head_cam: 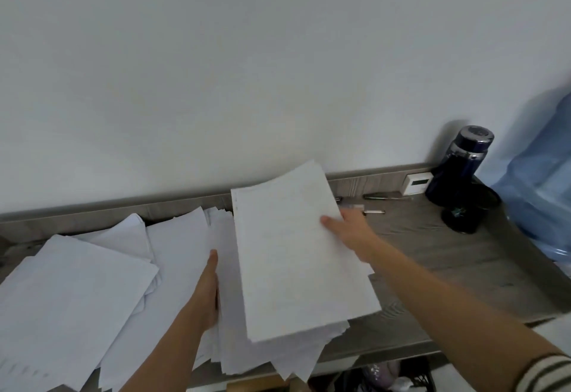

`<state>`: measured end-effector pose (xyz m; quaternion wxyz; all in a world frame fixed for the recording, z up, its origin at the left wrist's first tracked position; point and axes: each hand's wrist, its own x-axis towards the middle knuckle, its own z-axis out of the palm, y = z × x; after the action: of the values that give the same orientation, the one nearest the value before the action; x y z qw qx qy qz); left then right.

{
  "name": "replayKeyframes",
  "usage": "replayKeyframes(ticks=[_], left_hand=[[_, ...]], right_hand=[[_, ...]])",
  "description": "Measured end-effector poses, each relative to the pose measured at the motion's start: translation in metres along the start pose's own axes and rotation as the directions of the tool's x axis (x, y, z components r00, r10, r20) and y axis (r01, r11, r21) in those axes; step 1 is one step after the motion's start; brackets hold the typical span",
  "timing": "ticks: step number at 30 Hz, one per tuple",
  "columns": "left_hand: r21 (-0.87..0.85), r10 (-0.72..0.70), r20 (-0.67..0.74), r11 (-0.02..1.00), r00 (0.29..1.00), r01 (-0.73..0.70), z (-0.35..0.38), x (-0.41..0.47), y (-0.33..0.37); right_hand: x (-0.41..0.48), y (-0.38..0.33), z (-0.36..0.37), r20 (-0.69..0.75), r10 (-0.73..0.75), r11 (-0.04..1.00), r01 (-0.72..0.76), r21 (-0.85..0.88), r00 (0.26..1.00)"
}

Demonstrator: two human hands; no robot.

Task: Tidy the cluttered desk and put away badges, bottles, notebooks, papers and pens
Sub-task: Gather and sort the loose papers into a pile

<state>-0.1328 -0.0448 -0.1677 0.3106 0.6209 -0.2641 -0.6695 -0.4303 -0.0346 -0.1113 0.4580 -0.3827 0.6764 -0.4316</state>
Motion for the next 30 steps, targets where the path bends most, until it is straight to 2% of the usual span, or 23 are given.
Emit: replayKeyframes(ticks=[2, 4, 7, 9, 11, 13, 15, 18, 21, 23, 25, 28, 30], left_hand=[[-0.038, 0.012, 0.014, 0.999, 1.0, -0.011, 0.001, -0.002, 0.002], [0.003, 0.004, 0.07, 1.0, 0.998, -0.005, 0.003, -0.007, 0.004], [0.102, 0.005, 0.111, 0.995, 0.994, -0.016, 0.003, -0.012, 0.002], [0.115, 0.035, 0.136, 0.992, 0.99, -0.051, 0.001, -0.015, 0.002], [0.09, 0.109, 0.191, 0.988, 0.976, -0.128, 0.001, -0.02, 0.009], [0.04, 0.204, 0.254, 0.974, 0.945, -0.221, 0.006, -0.033, 0.027], [-0.028, 0.323, 0.332, 0.942, 0.886, -0.333, 0.012, -0.051, 0.053], [-0.114, 0.476, 0.412, 0.873, 0.777, -0.474, 0.022, -0.078, 0.091], [-0.127, 0.567, 0.407, 0.812, 0.717, -0.57, 0.026, -0.089, 0.116], [-0.075, 0.582, 0.384, 0.793, 0.716, -0.604, 0.022, -0.087, 0.12], [-0.001, 0.565, 0.353, 0.797, 0.746, -0.604, 0.018, -0.082, 0.111], [0.122, 0.524, 0.304, 0.807, 0.796, -0.578, 0.014, -0.072, 0.085], [0.119, 0.528, 0.3, 0.806, 0.795, -0.58, 0.012, -0.072, 0.077]], right_hand=[[0.003, 0.027, 0.024, 0.061, 0.084, 0.995, -0.08, -0.067, 0.995], [0.002, 0.041, 0.041, 0.084, 0.11, 0.982, -0.096, -0.162, 0.99], [-0.002, 0.044, 0.055, 0.152, 0.053, 0.912, 0.014, -0.41, 0.987], [-0.003, 0.044, 0.052, 0.146, 0.031, 0.882, 0.042, -0.47, 0.989], [-0.003, 0.042, 0.038, 0.087, 0.035, 0.924, 0.001, -0.383, 0.996], [-0.005, 0.035, 0.016, 0.061, 0.081, 0.986, -0.071, -0.148, 0.995], [-0.009, 0.016, -0.005, 0.184, 0.103, 0.991, -0.117, 0.066, 0.978], [-0.017, -0.021, -0.022, 0.408, 0.01, 0.972, -0.105, 0.211, 0.913], [-0.021, -0.052, -0.024, 0.408, -0.122, 0.97, 0.022, 0.242, 0.905], [-0.022, -0.058, -0.027, 0.378, -0.15, 0.962, 0.046, 0.271, 0.914], [-0.024, -0.053, -0.025, 0.369, -0.132, 0.969, 0.041, 0.245, 0.92], [-0.027, -0.033, -0.015, 0.374, -0.051, 0.998, 0.031, 0.06, 0.926], [-0.03, -0.024, -0.007, 0.396, -0.027, 1.0, 0.029, 0.0, 0.918]])
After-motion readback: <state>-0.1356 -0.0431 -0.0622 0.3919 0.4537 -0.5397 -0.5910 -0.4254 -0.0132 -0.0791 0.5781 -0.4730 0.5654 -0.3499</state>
